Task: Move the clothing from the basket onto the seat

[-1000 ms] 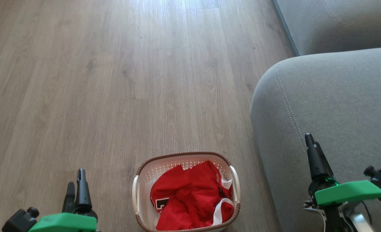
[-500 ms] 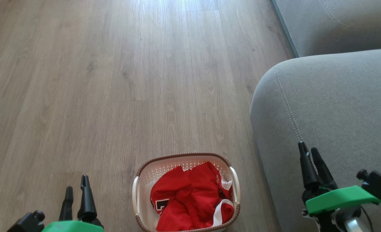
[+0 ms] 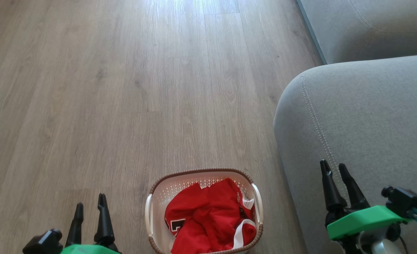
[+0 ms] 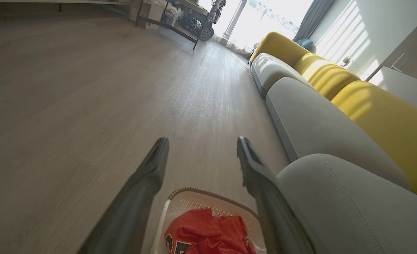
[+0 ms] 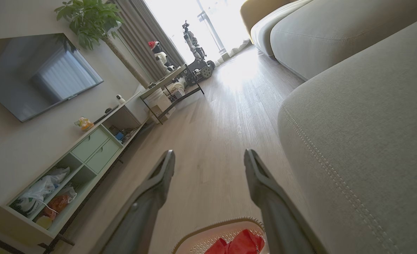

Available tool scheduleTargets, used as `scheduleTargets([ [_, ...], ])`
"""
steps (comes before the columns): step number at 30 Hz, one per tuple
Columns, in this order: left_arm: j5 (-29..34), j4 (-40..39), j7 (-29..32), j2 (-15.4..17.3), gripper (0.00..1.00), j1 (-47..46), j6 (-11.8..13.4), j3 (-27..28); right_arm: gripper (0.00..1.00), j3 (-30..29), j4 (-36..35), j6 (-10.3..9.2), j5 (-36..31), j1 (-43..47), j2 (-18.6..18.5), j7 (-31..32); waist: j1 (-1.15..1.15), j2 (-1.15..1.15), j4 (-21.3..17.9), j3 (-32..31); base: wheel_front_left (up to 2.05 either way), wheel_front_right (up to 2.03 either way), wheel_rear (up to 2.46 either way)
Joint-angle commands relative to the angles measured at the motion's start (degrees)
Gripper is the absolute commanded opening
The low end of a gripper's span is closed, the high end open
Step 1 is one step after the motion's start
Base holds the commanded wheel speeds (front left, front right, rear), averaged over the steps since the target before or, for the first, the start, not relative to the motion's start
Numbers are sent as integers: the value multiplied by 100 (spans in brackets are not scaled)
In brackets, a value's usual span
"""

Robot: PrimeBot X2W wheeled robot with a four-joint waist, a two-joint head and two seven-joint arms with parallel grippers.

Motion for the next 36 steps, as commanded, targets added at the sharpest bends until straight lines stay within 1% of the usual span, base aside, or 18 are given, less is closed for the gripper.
scheduleTargets([
  [1,192,-148,-105,80,100,-73,39,78,100,11,-153,-1,-221,-113,-4,-78,0,0,1,-1,0,0,0],
  [36,2548,174,-676,101,100,58,231,-144,100,-404,160,-1,-3134,-19,438,-122,0,0,17,-92,0,0,0],
])
